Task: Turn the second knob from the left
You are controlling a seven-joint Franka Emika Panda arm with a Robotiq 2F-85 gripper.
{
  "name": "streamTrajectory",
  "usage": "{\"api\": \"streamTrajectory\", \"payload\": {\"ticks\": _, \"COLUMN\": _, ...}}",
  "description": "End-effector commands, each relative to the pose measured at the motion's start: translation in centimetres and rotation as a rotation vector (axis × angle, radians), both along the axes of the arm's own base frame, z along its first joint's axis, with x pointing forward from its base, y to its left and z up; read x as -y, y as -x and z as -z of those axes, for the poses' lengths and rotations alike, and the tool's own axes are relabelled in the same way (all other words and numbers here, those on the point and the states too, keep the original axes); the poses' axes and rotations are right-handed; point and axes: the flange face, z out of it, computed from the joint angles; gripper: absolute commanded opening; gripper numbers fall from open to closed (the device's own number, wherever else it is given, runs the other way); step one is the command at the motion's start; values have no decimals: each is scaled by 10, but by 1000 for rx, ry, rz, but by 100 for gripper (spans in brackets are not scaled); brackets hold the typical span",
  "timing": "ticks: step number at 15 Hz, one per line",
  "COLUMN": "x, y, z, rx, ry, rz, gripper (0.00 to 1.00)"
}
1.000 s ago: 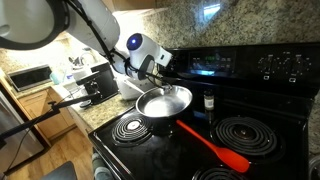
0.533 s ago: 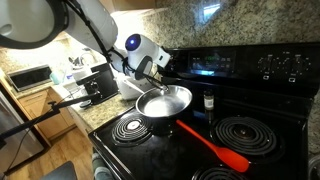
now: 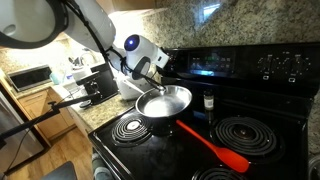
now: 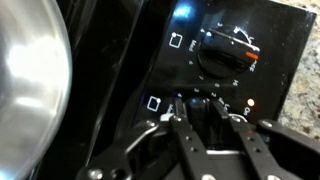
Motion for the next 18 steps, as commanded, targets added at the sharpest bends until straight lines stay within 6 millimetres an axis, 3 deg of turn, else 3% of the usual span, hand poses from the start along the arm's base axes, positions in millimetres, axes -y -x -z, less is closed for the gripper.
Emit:
{"api": "streamTrajectory", "payload": {"ticks": 1, "x": -30, "y": -8, "z": 42, "rx": -51, "ry": -12, "rz": -19, "gripper": 63}}
{"api": "streamTrajectory", "payload": {"ticks": 4, "x": -54, "y": -6, "z": 69, "rx": -100, "ry": -28, "rz": -40, "gripper": 85}}
{"api": "streamTrajectory", "payload": {"ticks": 6, "x": -54, "y": -8, "z": 74, "rx": -101, "ry": -25, "rz": -31, "gripper": 99}}
{"api": "streamTrajectory", "payload": {"ticks": 11, "x": -57, "y": -10, "z": 78, "rx": -113, "ry": -13, "rz": -42, "gripper": 100}}
{"api": "streamTrajectory", "payload": {"ticks": 15, "x": -76, "y": 6, "z": 58, "rx": -67, "ry": 126, "rz": -124, "gripper": 100}}
{"api": "streamTrajectory", "payload": {"ticks": 18, "x": -111, "y": 25, "z": 27, "rx": 18, "ry": 259, "rz": -203, "gripper": 100}}
